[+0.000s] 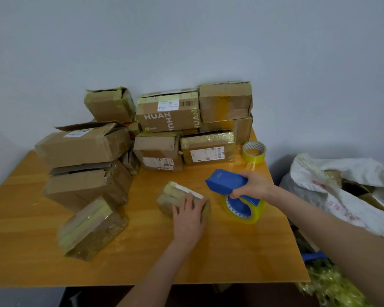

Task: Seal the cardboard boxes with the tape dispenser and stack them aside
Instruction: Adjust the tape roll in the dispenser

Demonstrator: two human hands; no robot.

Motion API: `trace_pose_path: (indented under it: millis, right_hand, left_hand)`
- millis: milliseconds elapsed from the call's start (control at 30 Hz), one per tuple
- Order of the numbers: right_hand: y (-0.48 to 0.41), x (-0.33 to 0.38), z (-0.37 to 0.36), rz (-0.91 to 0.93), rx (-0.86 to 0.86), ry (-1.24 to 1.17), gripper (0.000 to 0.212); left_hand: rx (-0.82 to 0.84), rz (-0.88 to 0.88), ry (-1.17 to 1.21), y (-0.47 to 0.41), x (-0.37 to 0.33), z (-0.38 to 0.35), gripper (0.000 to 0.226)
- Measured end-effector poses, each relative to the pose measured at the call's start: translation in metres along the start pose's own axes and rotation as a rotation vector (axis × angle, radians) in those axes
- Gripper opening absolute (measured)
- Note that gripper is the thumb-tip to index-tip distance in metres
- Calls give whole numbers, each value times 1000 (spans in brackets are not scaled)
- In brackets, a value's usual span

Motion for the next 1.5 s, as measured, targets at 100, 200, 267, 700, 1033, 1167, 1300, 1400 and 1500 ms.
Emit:
trace_pose_path:
  millis: [100,200,267,700,1033,1167,1300,1400,1500]
  right_hand:
    - [2,-3,4,-18,-32,-79,42]
    - [7,-1,7,-12,-24,-145,41]
    - [10,3,9,-1,-5,-169,43]
    - [28,31,25,113,143,-368,68]
    - [30,44,18,160,227,-285,80]
    - [31,45,15,151,236,-271,82]
    - [30,47,14,141,232,-290,83]
    - [30,48,13,143,214,-254,84]
    - [31,51,11,155,209,-200,80]
  left_hand:
    - [110,-190,3,-1,17,10,61]
    - [127,-174,34,1,28,16,68]
    - [164,-196,56,0,31,18,70]
    - [65,278,1327,-24,16,77,45]
    - [130,394,1540,-28,4,93,23]
    - [118,380,1519,-27,13,97,13]
    - [172,443,1626,-22,18,97,34]
    - [171,495,1607,-19,22,97,48]
    - [79,450,1435,-18,24,99,33]
Point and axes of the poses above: each hand's wrist, its own y-axis away from the middle knuckle, its own z-axis out of the back of the hand, x = y × z, the point moved 3 cm from there along -y, towards the middle knuckle, and after that the axes turned 7 degrees about y, right-handed, at the moved point
